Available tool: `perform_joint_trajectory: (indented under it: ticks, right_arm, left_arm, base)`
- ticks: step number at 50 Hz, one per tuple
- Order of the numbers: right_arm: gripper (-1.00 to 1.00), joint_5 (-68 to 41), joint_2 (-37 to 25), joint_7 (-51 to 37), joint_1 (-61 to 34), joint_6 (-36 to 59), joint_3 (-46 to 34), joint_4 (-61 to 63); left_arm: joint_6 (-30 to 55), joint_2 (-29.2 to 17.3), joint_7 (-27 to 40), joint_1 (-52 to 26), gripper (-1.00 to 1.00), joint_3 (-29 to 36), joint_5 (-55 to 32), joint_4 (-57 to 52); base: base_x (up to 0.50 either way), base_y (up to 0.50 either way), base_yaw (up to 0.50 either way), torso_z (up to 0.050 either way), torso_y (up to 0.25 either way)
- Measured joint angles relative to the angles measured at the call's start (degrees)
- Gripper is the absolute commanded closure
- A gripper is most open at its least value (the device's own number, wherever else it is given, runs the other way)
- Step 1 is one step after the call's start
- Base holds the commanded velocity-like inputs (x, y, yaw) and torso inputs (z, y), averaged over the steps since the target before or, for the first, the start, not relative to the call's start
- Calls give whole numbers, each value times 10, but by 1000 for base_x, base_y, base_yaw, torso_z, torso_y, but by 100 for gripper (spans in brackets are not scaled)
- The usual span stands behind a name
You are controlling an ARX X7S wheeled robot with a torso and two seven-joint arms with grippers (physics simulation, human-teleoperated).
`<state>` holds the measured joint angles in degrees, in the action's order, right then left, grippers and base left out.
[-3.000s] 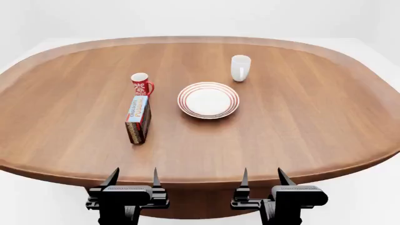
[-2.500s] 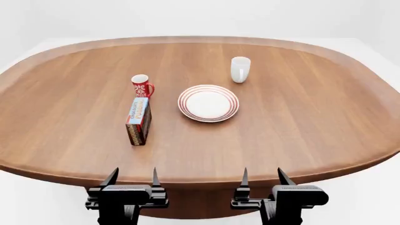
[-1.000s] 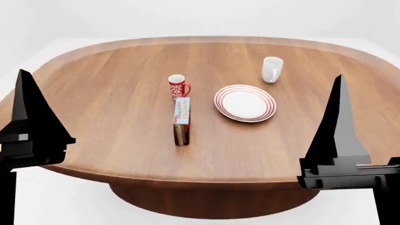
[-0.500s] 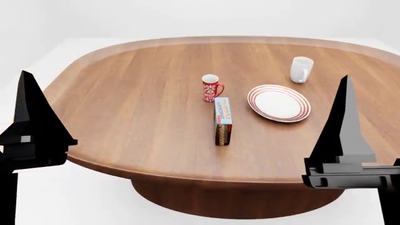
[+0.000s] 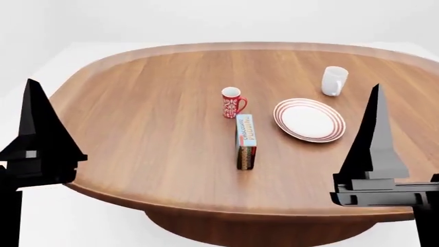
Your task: Pick up the red mug and put it on the plate
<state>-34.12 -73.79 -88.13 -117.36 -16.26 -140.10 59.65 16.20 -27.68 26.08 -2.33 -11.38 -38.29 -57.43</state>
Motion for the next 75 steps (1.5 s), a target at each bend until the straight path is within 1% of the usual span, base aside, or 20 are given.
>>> perform_joint_trajectory:
  ticks: [48,75]
  right_arm:
    - [-100,18,16,0,-18,-22,-38,0]
    - [-100,13,18,-3,-21,-18,-38,-1]
  left_arm:
    - [-18,-20,15,4,-100,19,-4,7]
    - [-26,-30,23,6,-100,28,-6,9]
  base:
    - [500,0,0,0,1]
    - [491,0,0,0,2]
